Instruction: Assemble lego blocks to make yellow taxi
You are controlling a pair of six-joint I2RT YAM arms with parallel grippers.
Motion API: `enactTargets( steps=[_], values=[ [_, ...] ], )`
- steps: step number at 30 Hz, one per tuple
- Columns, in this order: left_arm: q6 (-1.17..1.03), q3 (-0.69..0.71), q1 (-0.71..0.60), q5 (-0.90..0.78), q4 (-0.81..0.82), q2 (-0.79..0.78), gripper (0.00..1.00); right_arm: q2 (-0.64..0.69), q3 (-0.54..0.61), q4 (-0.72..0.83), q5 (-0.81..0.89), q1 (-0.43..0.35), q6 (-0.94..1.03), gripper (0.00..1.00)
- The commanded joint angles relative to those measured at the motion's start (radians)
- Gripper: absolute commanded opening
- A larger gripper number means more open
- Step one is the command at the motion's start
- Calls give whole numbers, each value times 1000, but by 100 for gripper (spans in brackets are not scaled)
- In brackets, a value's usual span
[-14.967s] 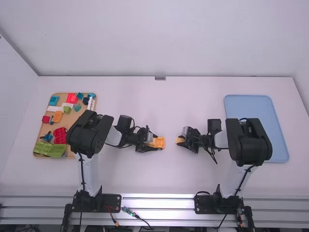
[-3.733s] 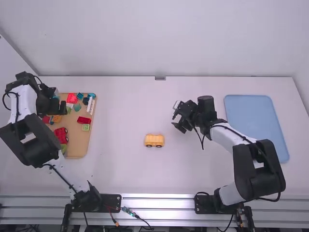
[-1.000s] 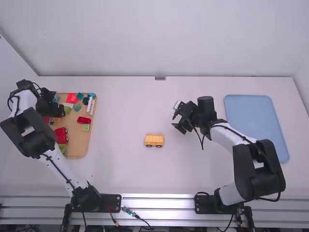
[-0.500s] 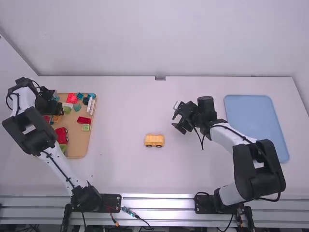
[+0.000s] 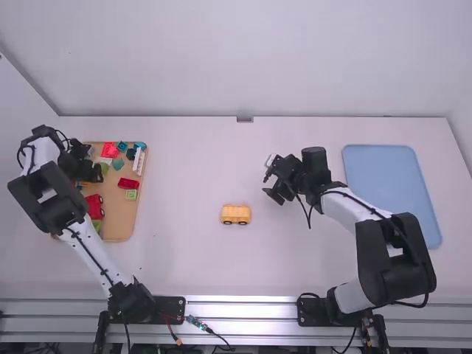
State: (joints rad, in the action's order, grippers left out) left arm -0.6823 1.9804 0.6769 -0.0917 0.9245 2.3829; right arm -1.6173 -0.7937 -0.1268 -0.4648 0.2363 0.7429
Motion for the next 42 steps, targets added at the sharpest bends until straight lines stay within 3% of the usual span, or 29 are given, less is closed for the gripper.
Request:
enactTargets(
  steps=[1, 5, 14, 37, 42],
  values=[
    [-23, -35, -4, -2, -17, 11, 91, 25, -19, 4, -5, 1, -6, 99],
    [-33, -58, -3, 3, -46, 11, 72, 25, -19, 4, -5, 1, -6, 99],
    [-32, -54, -3, 6, -43, 11, 61, 25, -19, 1, -5, 1, -6, 99],
    [-4, -55, -4, -51, -42, 9, 61, 25, -19, 4, -5, -2, -6, 99],
    [-2, -55, -2, -47, -46, 9, 67, 25, -19, 4, -5, -1, -6, 99]
  ],
)
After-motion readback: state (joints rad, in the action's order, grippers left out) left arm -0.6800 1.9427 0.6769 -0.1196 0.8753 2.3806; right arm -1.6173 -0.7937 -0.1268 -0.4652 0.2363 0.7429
